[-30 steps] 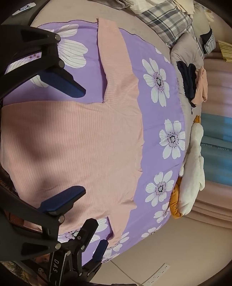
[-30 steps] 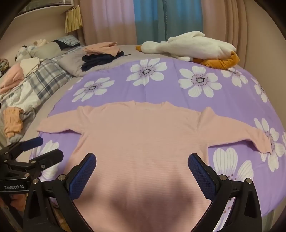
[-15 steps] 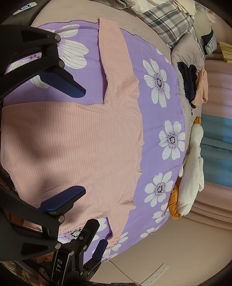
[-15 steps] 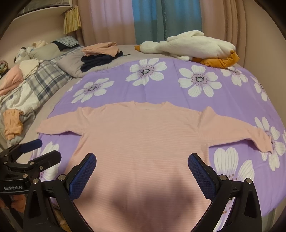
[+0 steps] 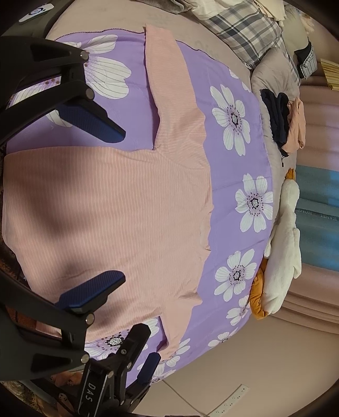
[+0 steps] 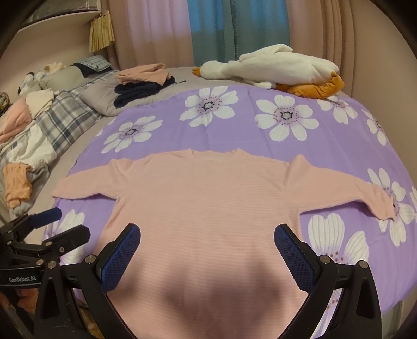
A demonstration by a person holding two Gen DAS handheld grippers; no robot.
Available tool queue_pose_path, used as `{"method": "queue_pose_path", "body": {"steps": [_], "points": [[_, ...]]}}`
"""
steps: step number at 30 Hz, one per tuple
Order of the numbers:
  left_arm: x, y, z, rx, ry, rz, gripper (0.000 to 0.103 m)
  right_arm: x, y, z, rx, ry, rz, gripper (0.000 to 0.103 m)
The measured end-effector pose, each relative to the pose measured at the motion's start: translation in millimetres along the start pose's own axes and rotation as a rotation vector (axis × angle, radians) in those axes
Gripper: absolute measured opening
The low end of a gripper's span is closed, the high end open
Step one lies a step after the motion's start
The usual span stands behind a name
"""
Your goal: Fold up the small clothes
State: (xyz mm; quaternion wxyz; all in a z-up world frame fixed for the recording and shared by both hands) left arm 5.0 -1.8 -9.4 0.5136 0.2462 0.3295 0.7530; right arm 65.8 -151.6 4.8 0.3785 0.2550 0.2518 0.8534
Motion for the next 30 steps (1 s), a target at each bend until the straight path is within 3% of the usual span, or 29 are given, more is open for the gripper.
{"method": "queue_pose_path", "body": {"steps": [10, 21, 30], "points": [[-2.7, -3.2, -0.9, 0.001, -0.001, -0.009, 0.098, -4.3, 3.2, 1.4, -0.009, -0.017, -0.004, 0.102], [-8.5, -4.7, -3.5, 0.055, 0.035, -0.093, 0.098, -7.6, 2.4, 0.3, -0.007, -0.031, -0.011, 0.102], [-10.2, -7.8, -4.9, 0.065, 0.003, -0.059, 0.098, -9.4, 2.6, -0.1, -0.009, -0.041, -0.007, 0.102]]}}
Point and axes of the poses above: each gripper's, at about its wrist camera, not at the fingertips, and y roughly against the way its jaws point, x to its left, z to its top, the point moved 1 cm from there along -y, roughly the way its jaws point, and after that the axes turned 15 degrees about z, right-handed, at the moved point
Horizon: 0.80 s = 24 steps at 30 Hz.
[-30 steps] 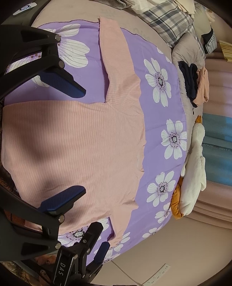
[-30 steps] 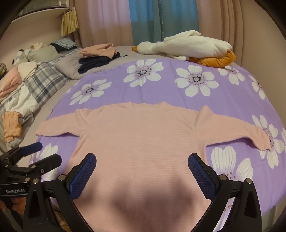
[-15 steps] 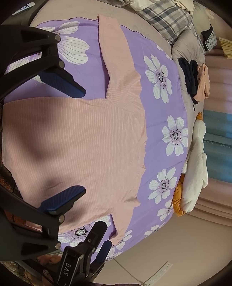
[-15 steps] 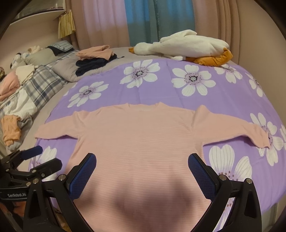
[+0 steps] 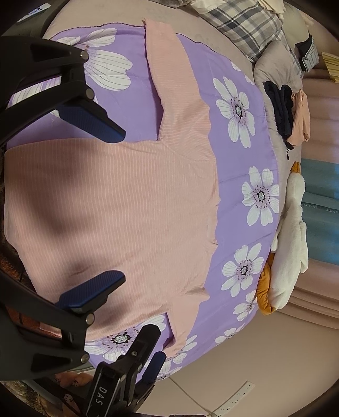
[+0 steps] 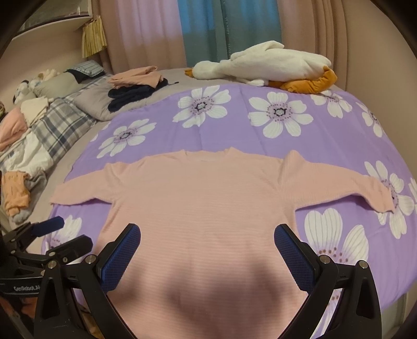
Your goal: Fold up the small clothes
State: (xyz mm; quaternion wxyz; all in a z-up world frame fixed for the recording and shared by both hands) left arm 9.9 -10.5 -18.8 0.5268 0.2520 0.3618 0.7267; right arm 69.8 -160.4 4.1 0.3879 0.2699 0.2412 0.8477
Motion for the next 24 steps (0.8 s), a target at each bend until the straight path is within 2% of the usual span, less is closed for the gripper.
{"method": "queue_pose_path", "body": {"steps": [24], "points": [[-6.2, -0.9, 1.9, 0.005, -0.023, 0.008, 0.098, -9.2, 1.9, -1.5, -0.009, -0.045, 0.009, 0.102]]}}
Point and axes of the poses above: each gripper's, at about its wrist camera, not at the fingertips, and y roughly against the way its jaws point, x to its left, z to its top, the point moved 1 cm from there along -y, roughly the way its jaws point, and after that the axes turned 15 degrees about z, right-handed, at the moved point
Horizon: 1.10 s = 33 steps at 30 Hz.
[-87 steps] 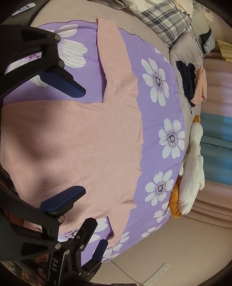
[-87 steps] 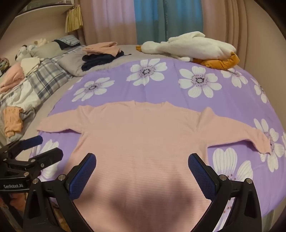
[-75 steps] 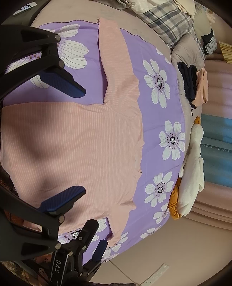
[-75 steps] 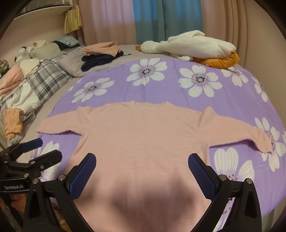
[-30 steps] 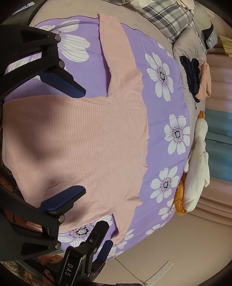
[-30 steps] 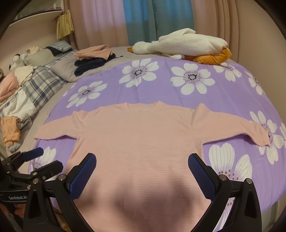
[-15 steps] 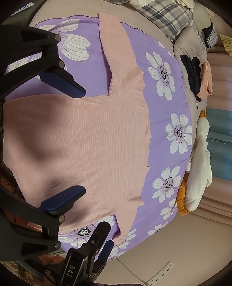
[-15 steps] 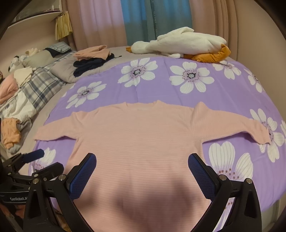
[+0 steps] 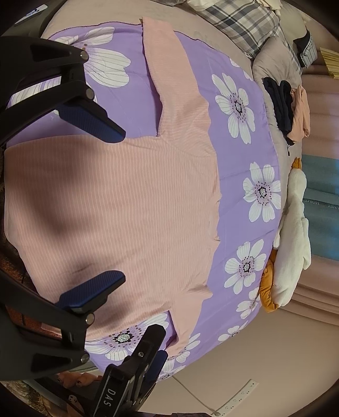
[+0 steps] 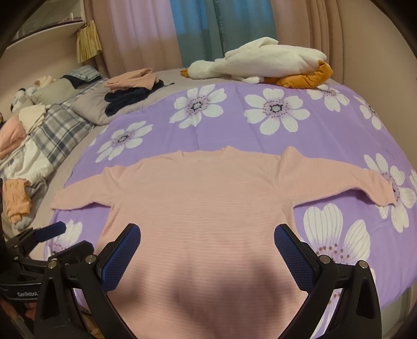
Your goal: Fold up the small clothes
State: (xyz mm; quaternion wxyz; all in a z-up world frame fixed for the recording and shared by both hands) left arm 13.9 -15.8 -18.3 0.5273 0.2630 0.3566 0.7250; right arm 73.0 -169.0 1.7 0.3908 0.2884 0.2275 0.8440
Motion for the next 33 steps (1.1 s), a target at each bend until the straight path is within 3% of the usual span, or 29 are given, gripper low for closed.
{"method": "queue_pose_path", "body": {"steps": [11, 15, 21, 25, 31, 33], "points": [[-9.4, -10.2, 4.7, 0.01, 0.009, -0.034, 0.098, -28.3, 9.5, 1.0, -0.035, -0.089, 0.041, 0.102], [-11.6, -22.3, 7.2, 0.041, 0.025, -0.035, 0.098, -63.4, 23.1, 2.3, -0.08, -0.205, 0.085, 0.102], [-13.1, -44.4, 16.3, 0.076, 0.062, -0.042, 0.098, -155.4, 59.1, -3.9, -0.191, -0.43, -0.012, 0.102], [-19.6, -67.7, 21.4, 0.108, 0.088, -0.061, 0.087, -225.2, 73.4, -13.9, -0.239, -0.598, -0.064, 0.101], [-30.1, -107.4, 15.1, 0.189, 0.103, -0.087, 0.056, -333.4, 62.4, -27.3, -0.248, -0.843, -0.161, 0.079], [-32.7, -117.7, 13.0, 0.205, 0.099, -0.093, 0.052, -366.7, 54.3, -27.6, -0.251, -0.902, -0.19, 0.072]]}}
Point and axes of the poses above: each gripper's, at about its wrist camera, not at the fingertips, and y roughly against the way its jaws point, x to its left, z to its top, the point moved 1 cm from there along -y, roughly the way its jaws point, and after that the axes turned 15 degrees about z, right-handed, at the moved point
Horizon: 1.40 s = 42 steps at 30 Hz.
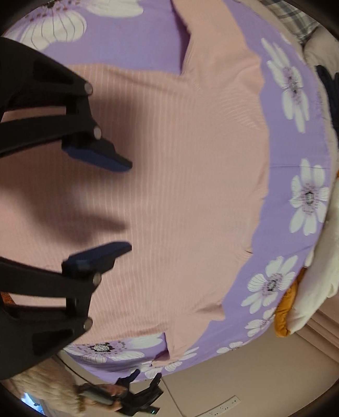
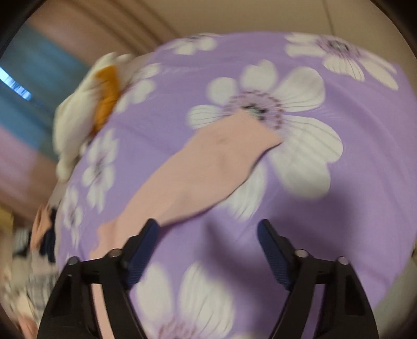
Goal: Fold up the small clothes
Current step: 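Grasp the pink sweater's sleeve cuff with the right gripper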
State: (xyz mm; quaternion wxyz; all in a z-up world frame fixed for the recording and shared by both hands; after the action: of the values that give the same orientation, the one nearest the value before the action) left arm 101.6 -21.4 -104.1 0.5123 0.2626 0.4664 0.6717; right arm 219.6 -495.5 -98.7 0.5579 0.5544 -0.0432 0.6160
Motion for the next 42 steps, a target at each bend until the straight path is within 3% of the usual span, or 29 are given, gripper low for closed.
{"method": "queue_pose_path", "body": {"steps": [3, 6, 7, 8, 14, 16, 19, 21, 24, 28, 35, 42], "points": [[0.9, -7.2, 0.5, 0.01, 0.009, 0.002, 0.052, -18.2, -15.6, 21.7, -0.029, -0.054, -0.027, 0.067], [3.0, -11.0, 2.2, 0.014, 0.028, -0.001, 0.052, -24.4, -23.2, 33.7, -0.069, -0.083, -0.036, 0.045], [3.7, -11.4, 2.0, 0.014, 0.032, -0.001, 0.052, -20.5, -23.1, 36.5, -0.071, -0.073, -0.055, 0.022], [4.3, -10.8, 2.5, 0.016, 0.037, -0.005, 0.052, -16.3, -21.1, 38.4, -0.075, -0.058, -0.049, 0.006], [5.3, -12.1, 5.2, 0.009, 0.049, -0.019, 0.052, 10.4, 45.2, 38.9, -0.279, 0.06, -0.026, 0.006], [4.7, -12.2, 5.0, 0.005, 0.045, -0.017, 0.052, -0.3, 50.3, 37.4, -0.276, 0.06, -0.045, 0.006], [4.9, -10.9, 5.8, 0.003, 0.047, -0.018, 0.052, -19.4, 25.9, 36.5, -0.204, 0.042, -0.149, 0.006], [6.2, -9.1, 7.2, 0.012, 0.055, -0.025, 0.052, -22.9, 24.3, 32.1, -0.2, 0.031, -0.159, 0.006], [10.4, -4.0, 8.3, 0.025, 0.067, -0.026, 0.053, -7.1, 35.9, 32.8, -0.243, 0.065, -0.141, 0.006], [16.6, 6.4, 9.3, 0.009, 0.078, -0.009, 0.056, 40.0, 47.3, 38.2, -0.274, 0.201, -0.137, 0.006], [24.5, 26.9, 10.2, -0.032, 0.09, -0.017, 0.061, 117.7, 56.9, 17.4, -0.261, 0.393, 0.005, 0.006], [26.7, 44.0, 4.9, -0.091, 0.074, -0.006, 0.063, 191.5, 48.2, -38.9, -0.145, 0.578, 0.216, 0.006]]}}
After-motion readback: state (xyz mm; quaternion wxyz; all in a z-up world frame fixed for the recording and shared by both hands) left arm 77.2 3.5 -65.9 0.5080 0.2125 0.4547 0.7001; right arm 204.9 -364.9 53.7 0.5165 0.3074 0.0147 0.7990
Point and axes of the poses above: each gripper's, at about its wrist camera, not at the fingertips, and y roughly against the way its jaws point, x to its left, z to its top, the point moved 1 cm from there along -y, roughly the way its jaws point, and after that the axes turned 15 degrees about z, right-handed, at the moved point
